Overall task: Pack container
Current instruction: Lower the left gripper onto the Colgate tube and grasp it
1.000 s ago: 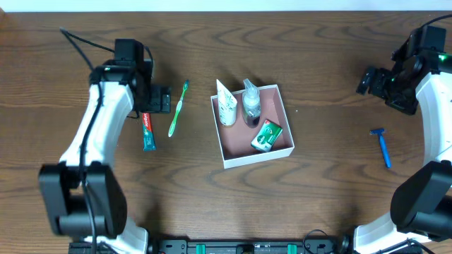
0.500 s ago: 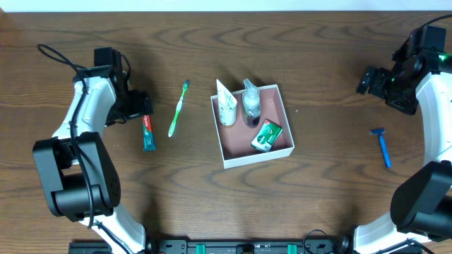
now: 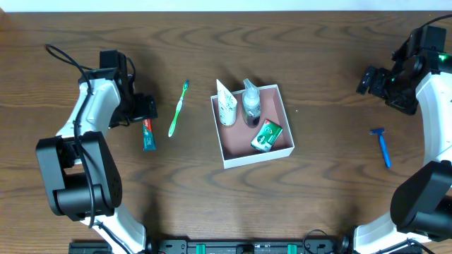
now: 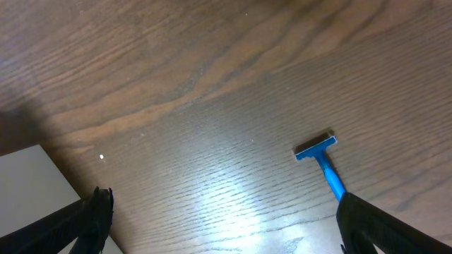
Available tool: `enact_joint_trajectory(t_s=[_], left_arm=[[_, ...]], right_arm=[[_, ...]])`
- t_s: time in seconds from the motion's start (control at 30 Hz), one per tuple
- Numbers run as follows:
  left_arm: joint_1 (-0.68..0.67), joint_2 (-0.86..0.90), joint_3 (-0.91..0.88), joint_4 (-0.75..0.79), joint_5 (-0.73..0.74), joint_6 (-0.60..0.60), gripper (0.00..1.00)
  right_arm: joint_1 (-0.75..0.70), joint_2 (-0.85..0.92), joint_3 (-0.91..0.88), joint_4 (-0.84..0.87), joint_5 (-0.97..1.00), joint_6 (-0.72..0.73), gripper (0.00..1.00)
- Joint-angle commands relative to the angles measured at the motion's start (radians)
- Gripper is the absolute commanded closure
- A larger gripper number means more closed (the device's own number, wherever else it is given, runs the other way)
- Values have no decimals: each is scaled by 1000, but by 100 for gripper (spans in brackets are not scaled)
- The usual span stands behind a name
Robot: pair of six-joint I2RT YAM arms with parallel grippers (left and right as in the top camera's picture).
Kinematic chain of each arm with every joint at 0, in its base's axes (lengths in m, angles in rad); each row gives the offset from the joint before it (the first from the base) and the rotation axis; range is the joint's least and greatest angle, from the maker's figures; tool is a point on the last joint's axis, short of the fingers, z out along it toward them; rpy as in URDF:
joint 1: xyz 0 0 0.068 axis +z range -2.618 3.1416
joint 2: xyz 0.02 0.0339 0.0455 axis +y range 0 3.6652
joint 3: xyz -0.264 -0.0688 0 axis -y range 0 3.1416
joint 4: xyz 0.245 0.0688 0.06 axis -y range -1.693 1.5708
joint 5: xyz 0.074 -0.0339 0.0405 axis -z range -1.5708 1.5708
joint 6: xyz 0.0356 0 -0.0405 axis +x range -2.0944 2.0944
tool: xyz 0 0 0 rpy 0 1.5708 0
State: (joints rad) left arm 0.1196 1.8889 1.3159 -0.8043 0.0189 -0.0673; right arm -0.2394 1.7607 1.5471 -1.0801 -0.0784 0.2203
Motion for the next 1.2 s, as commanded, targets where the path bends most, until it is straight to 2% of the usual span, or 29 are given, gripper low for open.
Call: enact_joint_trajectory(t_s=[0.0,1.03,1.1,1.17], left_arm=[[0,14,-37,18,-4,22,2],[-3,133,-54,87,22,41,4],[-3,133,-54,88,22,40,12],[-3,133,-53,88,22,40,26]], right_arm=[[-8,5,-4,-1,-3,11,1],[-8,5,-4,-1,-3,11,1],[-8,5,-4,-1,-3,11,1],[-8,5,-4,-1,-3,11,1]])
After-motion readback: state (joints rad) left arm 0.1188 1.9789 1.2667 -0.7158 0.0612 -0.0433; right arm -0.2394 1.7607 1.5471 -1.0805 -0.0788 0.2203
